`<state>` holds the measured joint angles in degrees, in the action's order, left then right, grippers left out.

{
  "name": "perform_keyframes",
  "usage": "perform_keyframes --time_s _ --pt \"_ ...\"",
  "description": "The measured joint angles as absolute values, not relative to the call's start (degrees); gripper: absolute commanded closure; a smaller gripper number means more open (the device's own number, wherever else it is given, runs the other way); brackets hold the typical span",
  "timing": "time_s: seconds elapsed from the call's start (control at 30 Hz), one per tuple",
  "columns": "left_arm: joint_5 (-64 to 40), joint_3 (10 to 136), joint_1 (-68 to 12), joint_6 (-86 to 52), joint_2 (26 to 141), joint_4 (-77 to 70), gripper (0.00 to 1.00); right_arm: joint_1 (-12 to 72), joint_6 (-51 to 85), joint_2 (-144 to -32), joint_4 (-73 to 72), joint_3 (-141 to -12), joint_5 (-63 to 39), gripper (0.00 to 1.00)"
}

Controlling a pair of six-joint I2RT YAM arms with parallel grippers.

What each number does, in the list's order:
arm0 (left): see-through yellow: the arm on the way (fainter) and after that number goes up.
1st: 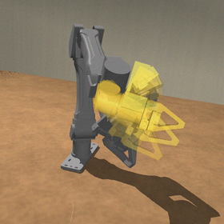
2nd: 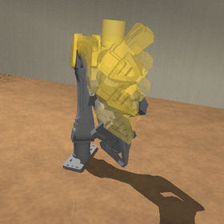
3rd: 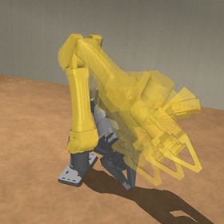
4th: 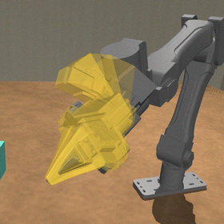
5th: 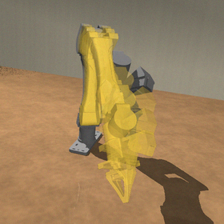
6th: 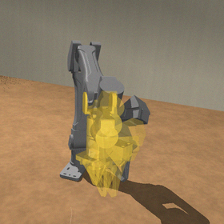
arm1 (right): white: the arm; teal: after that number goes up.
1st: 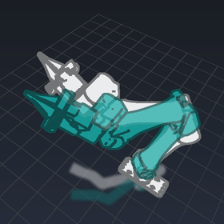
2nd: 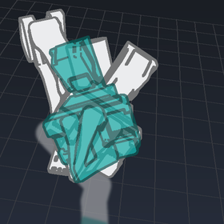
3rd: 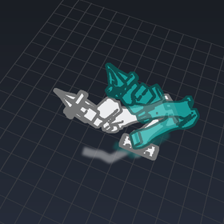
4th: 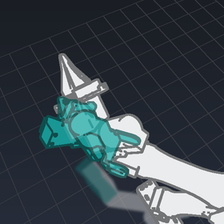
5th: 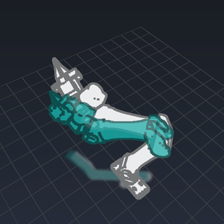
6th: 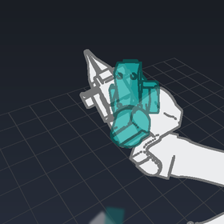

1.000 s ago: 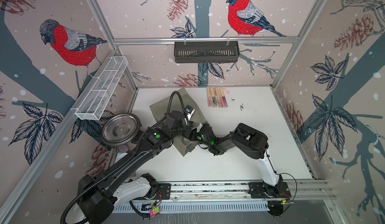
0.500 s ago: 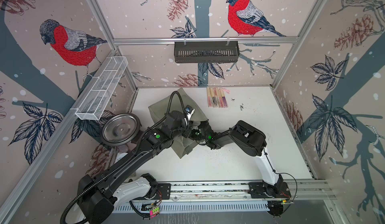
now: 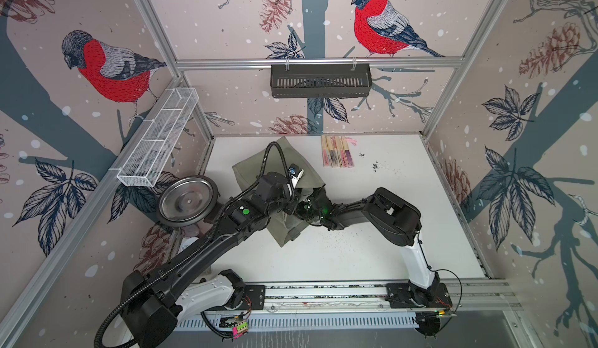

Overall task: Take out the folding fans from the tote bags
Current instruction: Pick up the folding fan from the canvas bag.

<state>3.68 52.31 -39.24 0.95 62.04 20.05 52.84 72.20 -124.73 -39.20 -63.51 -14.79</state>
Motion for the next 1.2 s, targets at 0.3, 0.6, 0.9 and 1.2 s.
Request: perform_keyframes --time_s 0.3,0.6,0.9,1.2 --pt "3.6 52.3 -39.2 1.0 62.4 20.1 1.00 52.5 74.5 -128.0 -48.4 -62.9 -18.1 0.62" --pt "3.7 52.3 -39.2 1.0 62.2 20.2 1.00 52.7 79.5 -132.4 -59.0 -63.6 -20.4 0.67" --pt "4.6 52.3 -39.2 1.0 62.2 20.2 1.00 52.6 80.8 -134.3 -57.0 -67.6 -21.1 0.83" --pt "4.6 52.3 -39.2 1.0 62.0 20.2 1.00 52.9 79.7 -133.9 -56.1 -67.5 -19.2 0.66"
